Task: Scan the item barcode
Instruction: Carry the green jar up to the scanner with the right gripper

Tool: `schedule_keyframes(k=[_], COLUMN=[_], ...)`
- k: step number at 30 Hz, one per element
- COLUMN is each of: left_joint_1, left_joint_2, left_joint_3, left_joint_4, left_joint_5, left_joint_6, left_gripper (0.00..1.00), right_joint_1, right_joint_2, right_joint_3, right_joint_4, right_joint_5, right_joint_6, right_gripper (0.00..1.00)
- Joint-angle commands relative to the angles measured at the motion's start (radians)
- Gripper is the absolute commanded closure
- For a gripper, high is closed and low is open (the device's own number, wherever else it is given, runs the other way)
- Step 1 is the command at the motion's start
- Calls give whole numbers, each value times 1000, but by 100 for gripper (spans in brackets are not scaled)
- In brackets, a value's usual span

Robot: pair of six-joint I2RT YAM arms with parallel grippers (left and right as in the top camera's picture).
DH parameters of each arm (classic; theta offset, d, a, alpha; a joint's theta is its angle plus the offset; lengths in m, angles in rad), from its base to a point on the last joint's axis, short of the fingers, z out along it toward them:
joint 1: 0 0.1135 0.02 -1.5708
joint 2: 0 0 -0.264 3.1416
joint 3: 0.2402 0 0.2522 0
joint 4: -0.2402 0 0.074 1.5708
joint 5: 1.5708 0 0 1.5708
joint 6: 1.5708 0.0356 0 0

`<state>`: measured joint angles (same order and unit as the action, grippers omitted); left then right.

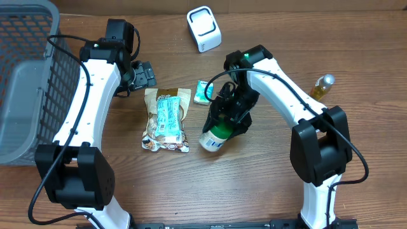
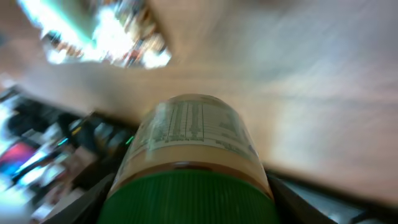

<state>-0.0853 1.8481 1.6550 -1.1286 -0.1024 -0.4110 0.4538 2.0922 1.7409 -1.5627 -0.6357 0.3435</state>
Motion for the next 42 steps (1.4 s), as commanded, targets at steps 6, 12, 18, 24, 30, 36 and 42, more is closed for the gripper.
schedule_keyframes(k=[6, 12, 18, 24, 30, 36, 42], left_joint_1=[-8, -8, -8, -8, -8, -8, -8], left_joint_2=[-14, -14, -14, -13, -14, -14, -14], left_joint_3=[14, 14, 14, 14, 14, 14, 14], left_joint_4=[4, 4, 4, 4, 4, 4, 4], left_joint_5=[-9, -9, -9, -9, -9, -9, -9], left_joint_6=[15, 15, 15, 15, 15, 15, 15], left_gripper=[0, 0, 0, 0, 0, 0, 0], right_joint_1=[3, -24, -35, -34, -35, -35, -35], right_joint_2=[-5, -5, -5, -5, -2, 50, 145], right_joint_3=[26, 43, 197, 364, 343, 330, 327], right_joint_4=[245, 444, 528, 621, 860, 1065, 1226], right_joint_5=[521, 731, 740, 740, 740, 740, 740], right_joint_6=[-5, -6, -164, -230, -230, -230, -306], right_gripper=[96, 96, 96, 96, 96, 96, 96])
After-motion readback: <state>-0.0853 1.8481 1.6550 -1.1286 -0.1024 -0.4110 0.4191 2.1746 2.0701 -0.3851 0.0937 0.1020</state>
